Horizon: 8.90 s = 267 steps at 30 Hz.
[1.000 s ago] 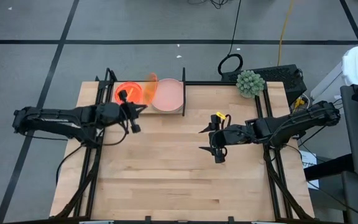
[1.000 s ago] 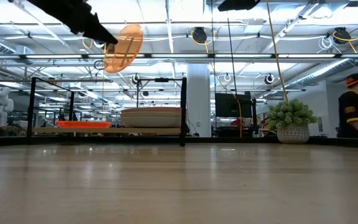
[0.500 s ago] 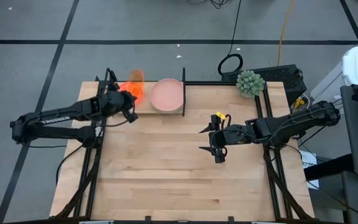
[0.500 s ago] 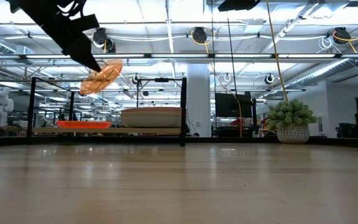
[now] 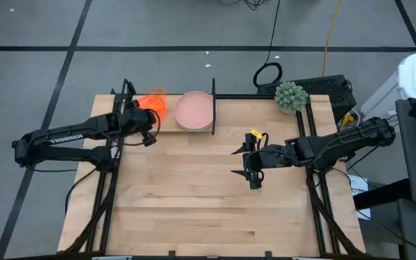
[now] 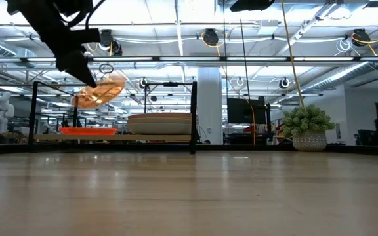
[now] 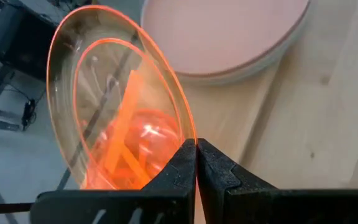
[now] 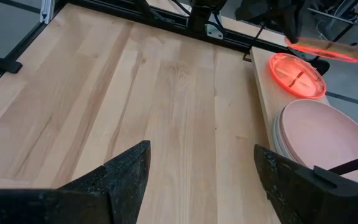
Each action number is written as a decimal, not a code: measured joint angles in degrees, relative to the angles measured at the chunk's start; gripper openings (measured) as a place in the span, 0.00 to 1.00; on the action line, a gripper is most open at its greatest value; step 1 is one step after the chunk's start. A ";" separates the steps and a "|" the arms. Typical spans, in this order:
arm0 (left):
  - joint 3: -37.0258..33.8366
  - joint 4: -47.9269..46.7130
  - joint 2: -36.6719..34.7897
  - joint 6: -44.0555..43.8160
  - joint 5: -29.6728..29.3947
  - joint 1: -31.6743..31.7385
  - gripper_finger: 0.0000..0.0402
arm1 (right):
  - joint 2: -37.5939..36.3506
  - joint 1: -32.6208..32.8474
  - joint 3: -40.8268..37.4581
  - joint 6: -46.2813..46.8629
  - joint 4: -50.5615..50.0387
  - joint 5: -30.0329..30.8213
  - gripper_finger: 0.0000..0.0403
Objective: Place and stack plates onto a shelf
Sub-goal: Stack the transparent orange plate on top of the orange transparent plate on the shelf, then return to Home Position
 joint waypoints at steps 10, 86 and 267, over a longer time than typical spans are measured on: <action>-0.02 -2.22 7.72 0.03 -1.16 2.69 0.02 | 0.00 0.00 0.02 0.03 0.08 -0.01 0.66; -10.97 30.88 -7.07 -21.01 1.00 -28.37 0.06 | -9.83 -0.55 -17.72 -9.17 19.63 -0.11 0.11; -40.19 41.30 -46.58 -2.09 5.22 -36.24 0.01 | -70.77 -12.13 -62.10 1.08 22.34 -15.04 0.00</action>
